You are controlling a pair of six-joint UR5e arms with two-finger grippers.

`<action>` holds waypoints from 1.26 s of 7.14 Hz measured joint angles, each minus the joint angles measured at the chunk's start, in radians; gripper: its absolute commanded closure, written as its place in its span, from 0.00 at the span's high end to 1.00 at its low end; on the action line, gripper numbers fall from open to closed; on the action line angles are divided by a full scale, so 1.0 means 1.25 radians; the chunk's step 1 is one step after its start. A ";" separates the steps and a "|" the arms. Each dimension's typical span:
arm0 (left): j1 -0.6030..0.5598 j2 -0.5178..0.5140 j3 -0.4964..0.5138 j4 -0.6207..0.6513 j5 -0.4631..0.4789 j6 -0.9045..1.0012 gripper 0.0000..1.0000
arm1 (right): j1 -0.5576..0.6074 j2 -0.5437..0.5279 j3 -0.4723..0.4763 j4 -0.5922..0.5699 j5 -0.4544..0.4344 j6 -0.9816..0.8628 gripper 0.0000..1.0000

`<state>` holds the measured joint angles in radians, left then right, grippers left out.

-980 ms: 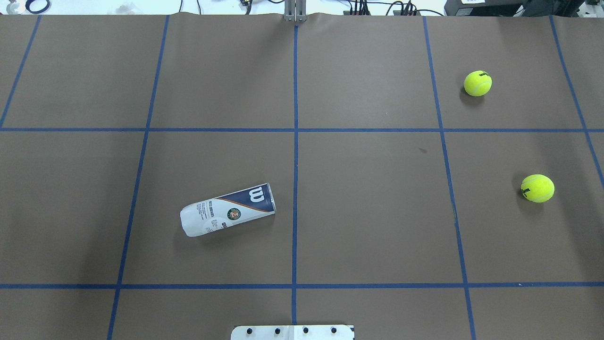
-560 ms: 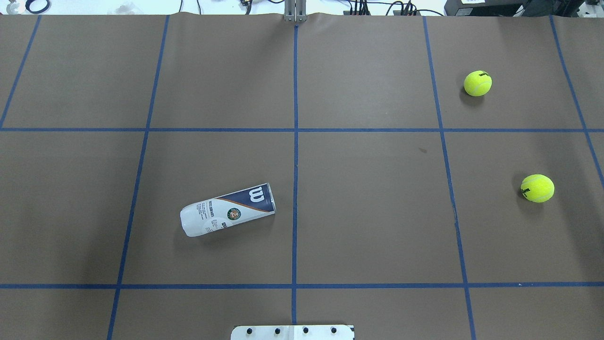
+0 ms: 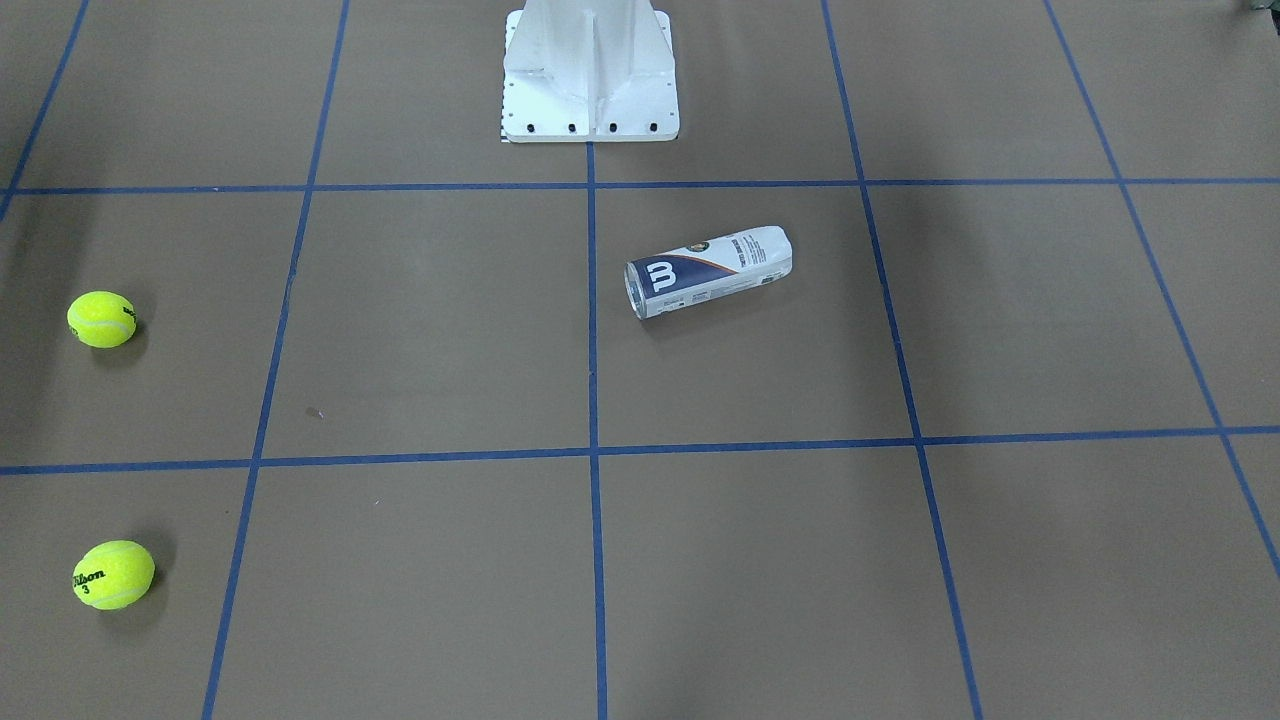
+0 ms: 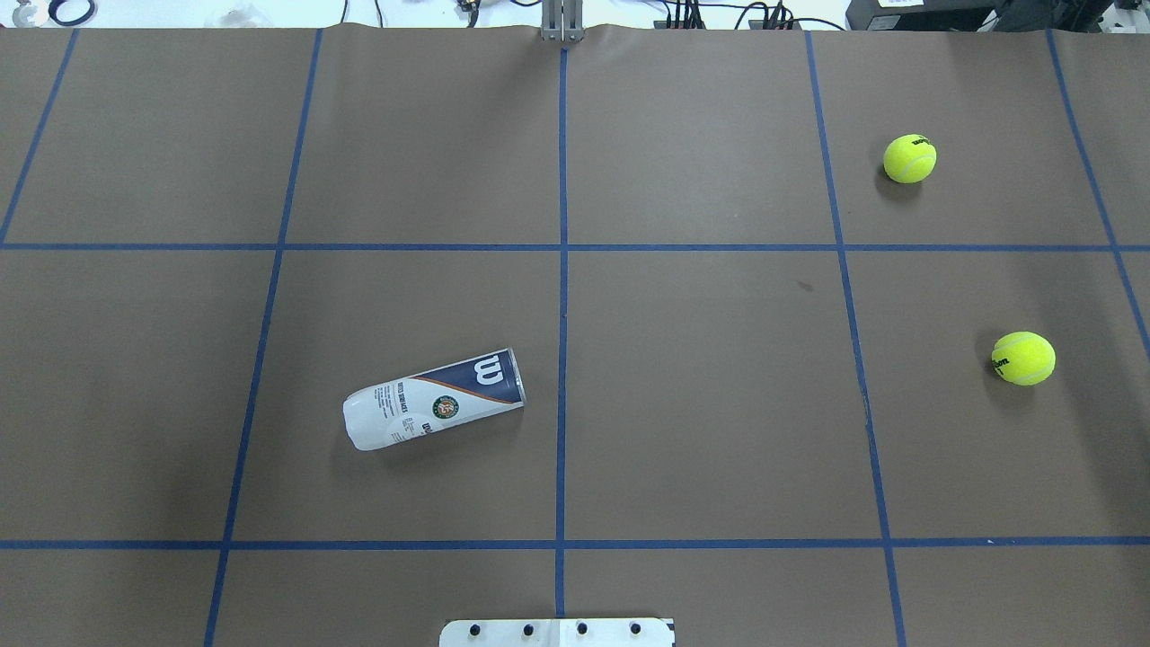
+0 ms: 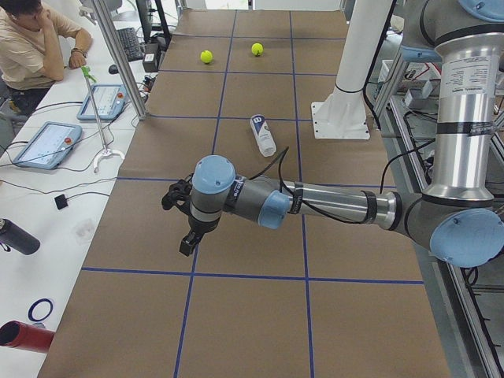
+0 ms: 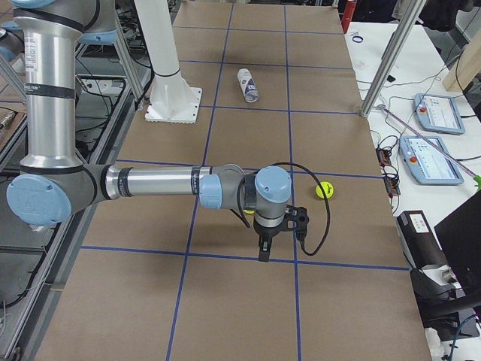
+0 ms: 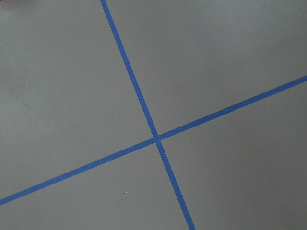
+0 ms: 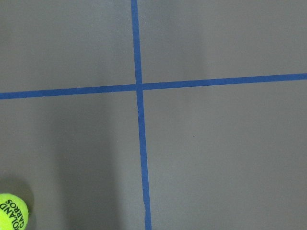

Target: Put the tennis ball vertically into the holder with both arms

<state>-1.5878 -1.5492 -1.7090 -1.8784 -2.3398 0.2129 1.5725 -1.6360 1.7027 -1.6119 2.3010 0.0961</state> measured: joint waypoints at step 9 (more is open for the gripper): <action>0.052 -0.072 -0.002 -0.251 0.000 -0.074 0.99 | 0.000 -0.001 0.000 -0.001 -0.003 0.004 1.00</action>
<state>-1.5225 -1.6394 -1.7113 -2.1916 -2.3395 0.1201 1.5726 -1.6371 1.7027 -1.6132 2.2966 0.1015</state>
